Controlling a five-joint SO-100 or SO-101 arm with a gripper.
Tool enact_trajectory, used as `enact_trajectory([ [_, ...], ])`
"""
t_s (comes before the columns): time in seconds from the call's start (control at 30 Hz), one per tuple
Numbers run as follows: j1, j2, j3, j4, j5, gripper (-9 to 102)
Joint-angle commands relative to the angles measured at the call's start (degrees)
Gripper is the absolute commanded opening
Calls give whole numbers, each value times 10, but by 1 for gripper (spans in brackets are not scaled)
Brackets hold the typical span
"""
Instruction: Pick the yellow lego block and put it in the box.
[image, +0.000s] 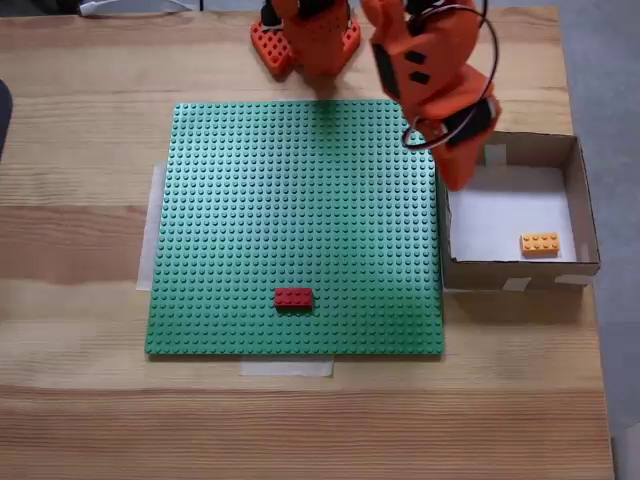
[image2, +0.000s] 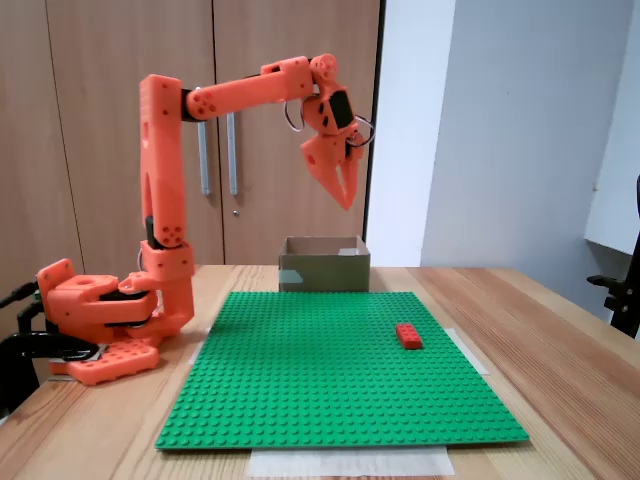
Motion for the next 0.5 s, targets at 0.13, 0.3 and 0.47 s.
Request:
enact_trajectory([
  [0.13, 49, 53, 11, -18, -7, -1],
  [0.3, 83, 78, 21, -28, -14, -1],
  [0.47, 113, 113, 40, -50, -8, -1],
])
